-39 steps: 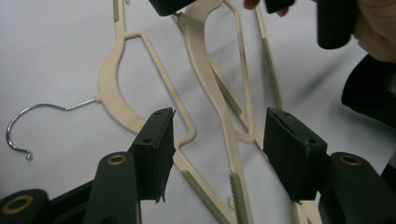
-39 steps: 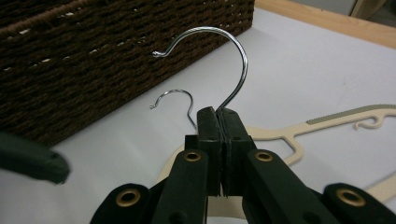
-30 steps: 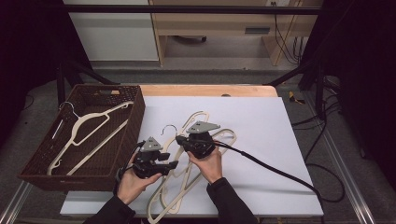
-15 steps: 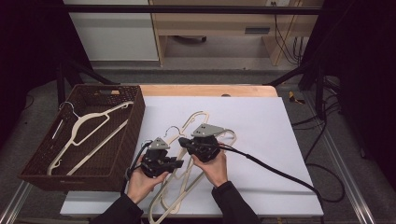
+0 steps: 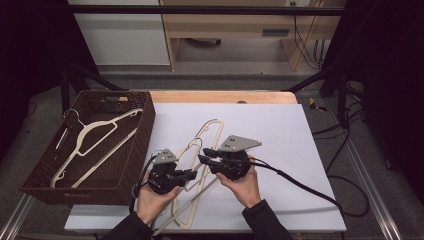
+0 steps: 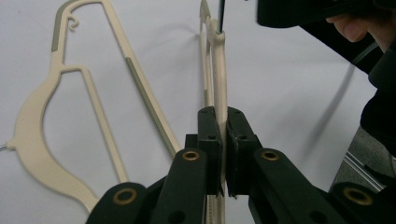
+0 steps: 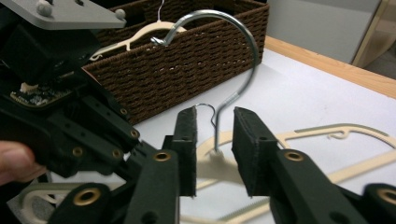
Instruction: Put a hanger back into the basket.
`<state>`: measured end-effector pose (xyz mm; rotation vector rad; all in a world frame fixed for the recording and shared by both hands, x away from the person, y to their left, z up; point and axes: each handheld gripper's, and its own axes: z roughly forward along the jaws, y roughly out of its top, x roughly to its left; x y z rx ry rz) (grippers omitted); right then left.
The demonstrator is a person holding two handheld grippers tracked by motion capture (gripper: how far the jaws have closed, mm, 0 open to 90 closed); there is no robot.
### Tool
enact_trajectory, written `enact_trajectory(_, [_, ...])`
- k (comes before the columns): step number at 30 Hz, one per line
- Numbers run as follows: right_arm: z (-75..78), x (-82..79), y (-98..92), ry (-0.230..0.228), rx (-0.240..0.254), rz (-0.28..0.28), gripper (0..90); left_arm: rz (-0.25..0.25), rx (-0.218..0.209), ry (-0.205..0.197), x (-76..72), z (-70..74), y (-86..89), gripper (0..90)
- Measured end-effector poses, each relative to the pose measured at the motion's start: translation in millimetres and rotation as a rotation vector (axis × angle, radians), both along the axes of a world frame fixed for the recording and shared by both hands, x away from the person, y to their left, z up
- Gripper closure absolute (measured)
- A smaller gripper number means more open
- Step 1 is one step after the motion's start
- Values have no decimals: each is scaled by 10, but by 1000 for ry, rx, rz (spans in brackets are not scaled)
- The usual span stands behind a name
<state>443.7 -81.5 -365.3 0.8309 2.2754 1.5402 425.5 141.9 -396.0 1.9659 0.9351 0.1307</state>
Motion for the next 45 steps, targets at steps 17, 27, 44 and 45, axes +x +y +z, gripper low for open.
enact_trajectory(17, [-105, -232, -918, -34, 64, -147, 271, -52, 56, -125, -147, 304, 55, 862])
enact_trajectory(27, [-232, -323, -1247, -25, 52, -216, 118, -60, 79, -194, -219, 595, 203, 862])
enact_trajectory(44, [-260, -343, -1453, -37, 39, -289, 55, -78, 64, -308, -27, 1261, 827, 862])
enact_trajectory(45, [-257, -344, -1460, -39, 38, -289, 51, -74, 63, -309, -4, 1281, 857, 863])
